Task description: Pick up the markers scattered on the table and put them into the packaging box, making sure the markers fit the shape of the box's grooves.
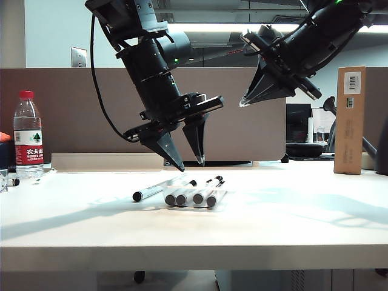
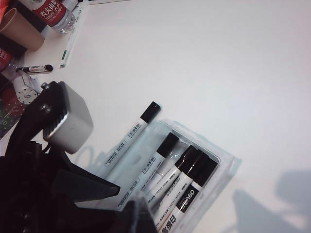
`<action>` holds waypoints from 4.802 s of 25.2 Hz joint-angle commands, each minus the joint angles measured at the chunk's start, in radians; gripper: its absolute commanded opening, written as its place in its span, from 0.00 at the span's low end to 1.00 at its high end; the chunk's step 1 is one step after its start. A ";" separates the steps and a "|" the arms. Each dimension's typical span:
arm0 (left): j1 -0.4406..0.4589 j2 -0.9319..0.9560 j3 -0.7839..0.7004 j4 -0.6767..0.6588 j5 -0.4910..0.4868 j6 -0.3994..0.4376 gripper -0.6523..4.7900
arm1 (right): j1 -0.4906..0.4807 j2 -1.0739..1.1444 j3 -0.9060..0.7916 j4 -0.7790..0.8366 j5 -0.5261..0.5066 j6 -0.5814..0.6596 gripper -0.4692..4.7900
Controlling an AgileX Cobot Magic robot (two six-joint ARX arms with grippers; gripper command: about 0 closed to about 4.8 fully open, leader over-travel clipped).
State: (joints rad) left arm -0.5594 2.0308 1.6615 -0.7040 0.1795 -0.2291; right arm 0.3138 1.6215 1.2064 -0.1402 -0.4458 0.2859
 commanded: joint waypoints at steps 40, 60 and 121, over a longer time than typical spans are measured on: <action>0.113 0.090 0.034 -0.121 -0.202 0.237 0.11 | 0.002 -0.006 0.006 0.013 -0.002 -0.006 0.08; 0.026 0.074 0.211 -0.216 0.132 0.005 0.11 | 0.001 -0.006 0.006 0.010 -0.002 -0.006 0.08; 0.048 -0.325 0.106 -0.188 0.058 0.222 0.11 | 0.050 -0.283 -0.026 -0.360 0.026 -0.139 0.08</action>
State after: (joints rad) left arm -0.5129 1.7325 1.7851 -0.9241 0.2035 -0.0177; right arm 0.3557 1.3788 1.1942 -0.5018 -0.4339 0.1604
